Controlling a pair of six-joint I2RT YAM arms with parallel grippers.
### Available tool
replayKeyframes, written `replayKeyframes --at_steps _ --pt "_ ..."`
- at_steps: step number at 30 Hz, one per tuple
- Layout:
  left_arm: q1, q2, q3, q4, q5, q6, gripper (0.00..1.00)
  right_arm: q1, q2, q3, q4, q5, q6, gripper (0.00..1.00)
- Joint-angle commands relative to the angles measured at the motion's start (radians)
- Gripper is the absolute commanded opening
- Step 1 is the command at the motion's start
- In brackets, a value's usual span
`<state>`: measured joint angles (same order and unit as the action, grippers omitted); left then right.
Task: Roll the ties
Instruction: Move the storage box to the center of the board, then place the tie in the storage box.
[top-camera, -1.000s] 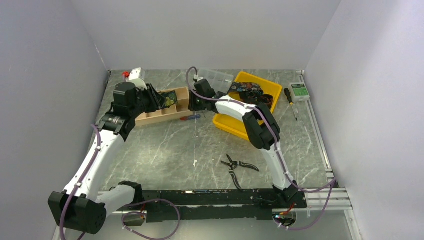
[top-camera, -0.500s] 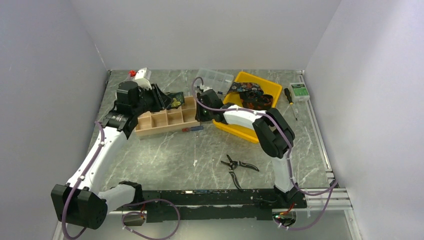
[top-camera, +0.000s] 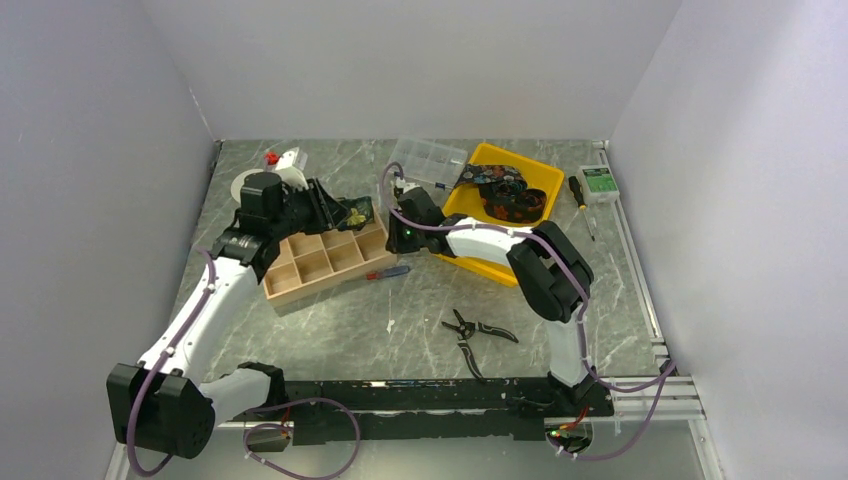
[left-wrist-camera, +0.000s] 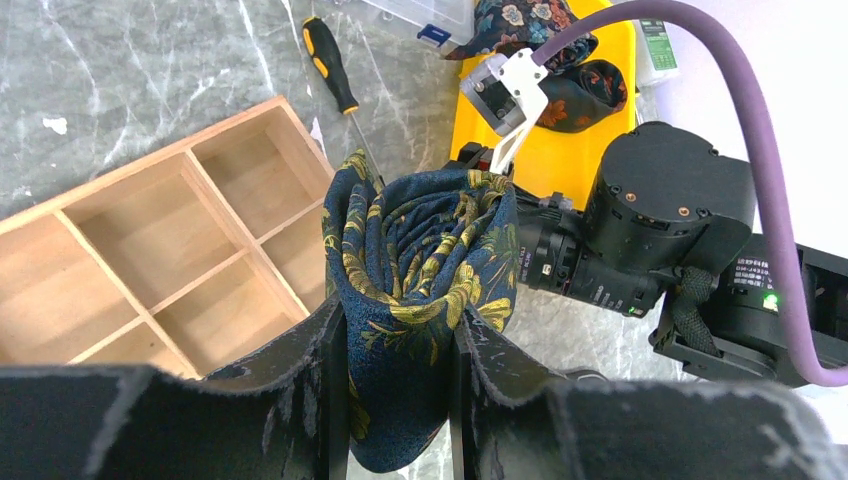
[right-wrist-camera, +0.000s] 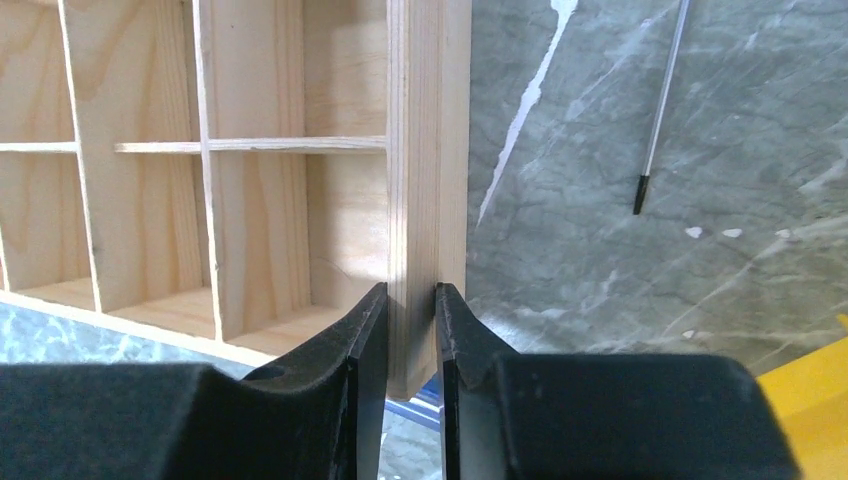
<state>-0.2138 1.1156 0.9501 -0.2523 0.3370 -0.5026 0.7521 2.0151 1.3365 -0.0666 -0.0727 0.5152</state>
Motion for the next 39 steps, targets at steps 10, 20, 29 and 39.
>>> replayKeyframes --at_steps 10,20,29,39 --pt "-0.004 0.004 -0.044 0.150 0.062 -0.090 0.03 0.029 -0.187 -0.051 -0.074 0.050 0.141 0.77" --pt "-0.005 0.074 -0.062 0.211 0.163 -0.211 0.03 0.009 -0.476 -0.224 -0.214 0.261 0.057 0.79" --pt "-0.004 0.164 -0.122 0.415 0.315 -0.371 0.03 -0.027 -0.810 -0.548 -0.161 0.393 0.044 0.79" --pt "-0.004 0.241 -0.227 0.648 0.271 -0.463 0.03 -0.027 -0.889 -0.705 -0.064 0.303 0.090 0.77"
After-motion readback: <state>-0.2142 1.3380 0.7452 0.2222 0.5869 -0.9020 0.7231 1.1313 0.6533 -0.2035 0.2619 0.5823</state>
